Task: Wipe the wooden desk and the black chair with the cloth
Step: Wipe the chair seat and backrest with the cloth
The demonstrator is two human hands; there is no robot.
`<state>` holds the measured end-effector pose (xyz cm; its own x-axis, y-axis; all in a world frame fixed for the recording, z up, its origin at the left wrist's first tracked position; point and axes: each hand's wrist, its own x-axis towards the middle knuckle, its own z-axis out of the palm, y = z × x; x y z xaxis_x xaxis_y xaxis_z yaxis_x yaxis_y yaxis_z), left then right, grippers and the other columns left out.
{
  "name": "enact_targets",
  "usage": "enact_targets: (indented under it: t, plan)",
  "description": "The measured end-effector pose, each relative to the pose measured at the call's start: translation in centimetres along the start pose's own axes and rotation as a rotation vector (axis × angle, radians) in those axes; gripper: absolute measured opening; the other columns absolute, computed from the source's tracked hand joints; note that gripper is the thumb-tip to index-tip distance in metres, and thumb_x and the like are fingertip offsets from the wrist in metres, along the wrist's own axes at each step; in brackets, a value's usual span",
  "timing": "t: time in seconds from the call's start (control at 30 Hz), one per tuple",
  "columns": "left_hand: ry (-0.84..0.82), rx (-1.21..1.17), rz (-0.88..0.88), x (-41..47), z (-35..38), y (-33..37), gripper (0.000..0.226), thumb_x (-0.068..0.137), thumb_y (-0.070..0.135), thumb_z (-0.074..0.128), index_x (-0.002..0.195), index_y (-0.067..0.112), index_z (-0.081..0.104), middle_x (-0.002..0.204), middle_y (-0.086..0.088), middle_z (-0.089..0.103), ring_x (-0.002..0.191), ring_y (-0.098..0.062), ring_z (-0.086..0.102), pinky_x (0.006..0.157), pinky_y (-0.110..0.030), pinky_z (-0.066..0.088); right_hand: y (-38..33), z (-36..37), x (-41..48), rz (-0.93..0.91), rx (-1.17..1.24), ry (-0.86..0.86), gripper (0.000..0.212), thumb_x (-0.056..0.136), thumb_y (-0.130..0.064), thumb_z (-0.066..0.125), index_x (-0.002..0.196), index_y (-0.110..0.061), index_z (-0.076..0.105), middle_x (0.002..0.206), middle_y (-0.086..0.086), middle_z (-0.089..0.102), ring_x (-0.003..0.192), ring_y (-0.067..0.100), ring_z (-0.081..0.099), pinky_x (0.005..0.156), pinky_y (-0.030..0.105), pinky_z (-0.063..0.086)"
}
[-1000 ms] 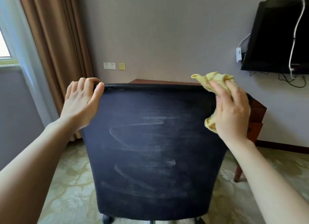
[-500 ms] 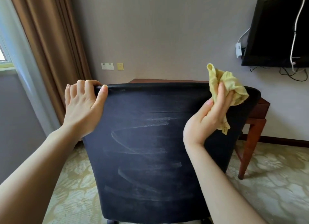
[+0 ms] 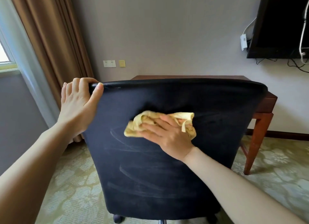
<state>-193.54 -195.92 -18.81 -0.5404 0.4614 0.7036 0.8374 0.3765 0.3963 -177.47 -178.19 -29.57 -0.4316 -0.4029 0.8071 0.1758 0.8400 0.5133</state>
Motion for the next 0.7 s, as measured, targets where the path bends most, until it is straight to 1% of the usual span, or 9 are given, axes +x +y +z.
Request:
enact_targets:
  t: [0.1,0.17,0.23,0.33,0.43,0.5,0.53,0.6,0.7]
  plan:
    - [0.025,-0.013,-0.035,-0.4,0.0,0.5,0.058,0.087,0.050,0.019,0.126,0.017,0.047,0.125,-0.005,0.043,0.131,-0.019,0.025,0.118,-0.044,0.003,1.1,-1.0,-2.2,-0.248,-0.018,-0.218,0.040,0.093,0.003,0.044,0.117,-0.020,0.067,0.121,-0.004,0.065,0.112,0.017,0.059,0.108,0.033,0.037]
    - [0.103,-0.010,0.001,-1.6,0.5,1.8,0.062,0.089,0.050,0.021,0.139,0.016,0.039,0.146,-0.004,0.033,0.143,-0.020,0.014,0.118,-0.043,-0.004,1.8,-2.0,-3.9,-0.320,-0.030,-0.344,0.044,0.094,0.002,0.036,0.116,-0.021,0.067,0.122,-0.006,0.063,0.114,0.017,0.058,0.106,0.033,0.040]
    - [0.153,0.027,0.181,-3.4,1.1,4.1,0.063,0.093,0.047,0.027,0.146,0.014,0.031,0.155,-0.005,0.023,0.146,-0.023,0.007,0.116,-0.044,-0.005,2.5,-3.4,-5.4,-0.354,-0.030,-0.443,0.042,0.094,-0.001,0.038,0.112,-0.023,0.069,0.119,-0.009,0.065,0.113,0.015,0.059,0.107,0.033,0.039]
    - [0.098,0.077,0.497,-5.3,2.7,8.2,0.062,0.095,0.043,0.036,0.148,0.012,0.028,0.157,-0.008,0.020,0.146,-0.028,0.009,0.117,-0.048,0.003,3.9,-5.6,-7.0,-0.380,-0.065,-0.512,0.041,0.093,-0.003,0.041,0.109,-0.027,0.071,0.116,-0.012,0.066,0.110,0.011,0.060,0.113,0.030,0.025]
    - [0.015,0.167,0.636,-6.2,4.8,11.2,0.063,0.095,0.038,0.039,0.151,0.015,0.021,0.159,-0.004,0.015,0.147,-0.025,0.005,0.119,-0.046,0.004,5.9,-7.4,-7.5,-0.403,-0.115,-0.536,0.034,0.088,-0.006,0.056,0.112,-0.027,0.070,0.122,-0.010,0.064,0.112,0.012,0.060,0.110,0.032,0.029]
    - [-0.005,0.219,0.631,-6.4,5.4,11.7,0.063,0.095,0.032,0.041,0.151,0.015,0.019,0.159,-0.003,0.014,0.147,-0.024,0.004,0.119,-0.046,0.004,7.4,-8.7,-7.0,-0.358,-0.159,-0.543,0.045,0.076,-0.010,0.075,0.117,-0.025,0.067,0.126,-0.005,0.062,0.114,0.017,0.060,0.106,0.034,0.036]
    - [-0.007,0.233,0.627,-6.4,5.6,11.6,0.063,0.094,0.028,0.042,0.151,0.015,0.019,0.159,-0.003,0.015,0.147,-0.024,0.005,0.118,-0.046,0.005,8.0,-9.3,-6.6,-0.308,-0.168,-0.514,0.049,0.074,-0.009,0.076,0.120,-0.023,0.066,0.127,-0.001,0.061,0.114,0.020,0.060,0.104,0.035,0.038]
    - [0.002,0.226,0.634,-6.3,5.5,11.4,0.064,0.091,0.020,0.044,0.151,0.014,0.022,0.158,-0.002,0.018,0.147,-0.024,0.009,0.118,-0.046,0.008,9.0,-10.2,-5.4,-0.191,-0.144,-0.404,0.043,0.083,-0.004,0.064,0.124,-0.019,0.062,0.126,0.004,0.062,0.113,0.026,0.059,0.104,0.039,0.038]
    - [-0.025,0.110,0.641,-6.0,5.1,11.4,0.072,0.079,0.008,0.034,0.150,0.014,0.024,0.157,0.001,0.019,0.146,-0.019,0.008,0.119,-0.043,0.004,9.2,-10.5,-3.0,-0.020,-0.131,-0.246,0.043,0.092,-0.003,0.050,0.132,-0.020,0.051,0.128,0.009,0.060,0.119,0.029,0.048,0.109,0.041,0.029]
